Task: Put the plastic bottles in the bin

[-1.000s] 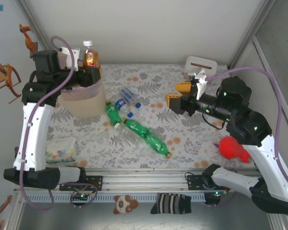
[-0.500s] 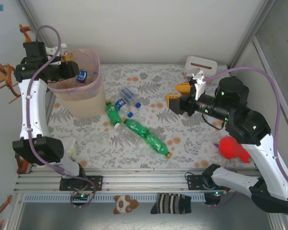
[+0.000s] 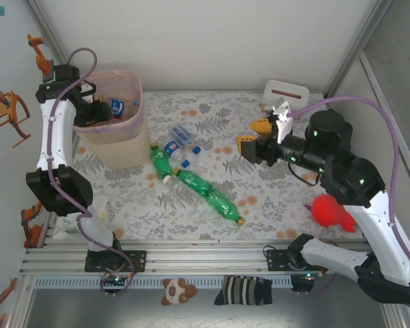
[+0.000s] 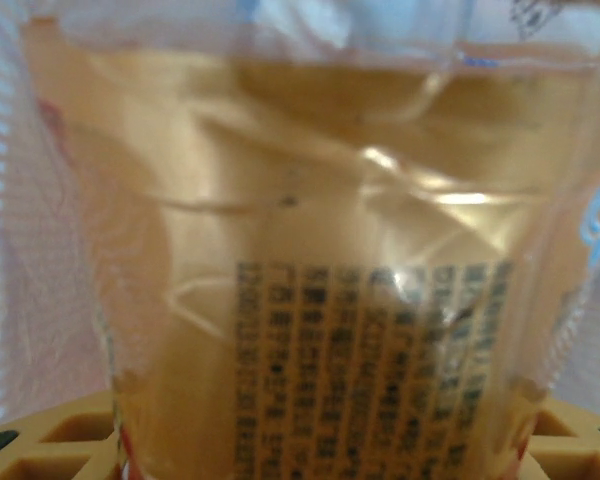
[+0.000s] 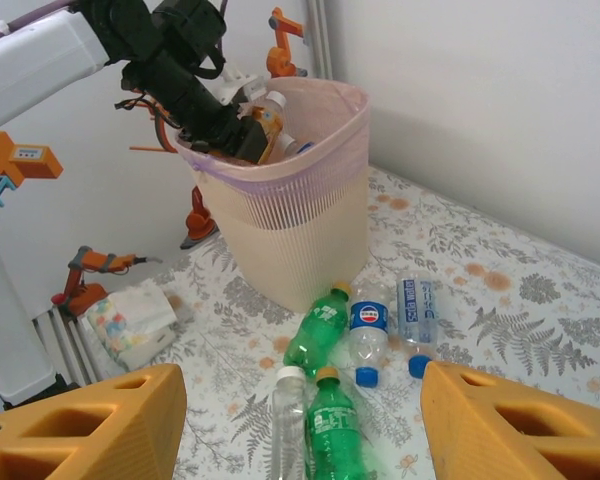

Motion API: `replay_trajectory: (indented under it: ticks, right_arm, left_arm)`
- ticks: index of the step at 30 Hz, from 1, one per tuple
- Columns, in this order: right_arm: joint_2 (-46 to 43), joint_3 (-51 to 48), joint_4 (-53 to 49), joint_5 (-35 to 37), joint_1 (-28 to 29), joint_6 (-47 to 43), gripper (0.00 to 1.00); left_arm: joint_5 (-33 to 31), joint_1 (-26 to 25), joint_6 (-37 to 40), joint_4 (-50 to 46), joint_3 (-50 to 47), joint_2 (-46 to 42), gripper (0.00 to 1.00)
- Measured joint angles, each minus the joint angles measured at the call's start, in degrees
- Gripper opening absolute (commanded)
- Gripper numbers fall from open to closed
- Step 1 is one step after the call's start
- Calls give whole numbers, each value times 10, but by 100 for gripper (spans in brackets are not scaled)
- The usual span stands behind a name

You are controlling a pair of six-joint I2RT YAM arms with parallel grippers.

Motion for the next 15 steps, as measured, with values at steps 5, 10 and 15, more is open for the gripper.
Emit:
replay_trajectory:
  ticks: [5,10,15]
  right_arm:
    - [0,-6,-1,1,0,-2,62]
    - [0,-9,-1,5,0,-6,62]
    - [1,-14,-1,9,0,-6,62]
  left_arm:
    - [-19,0,-4,-22,5,22,56]
    - [-25,0,-5,-31,11,35,62]
    - [-22,0,-6,-38,27,42,71]
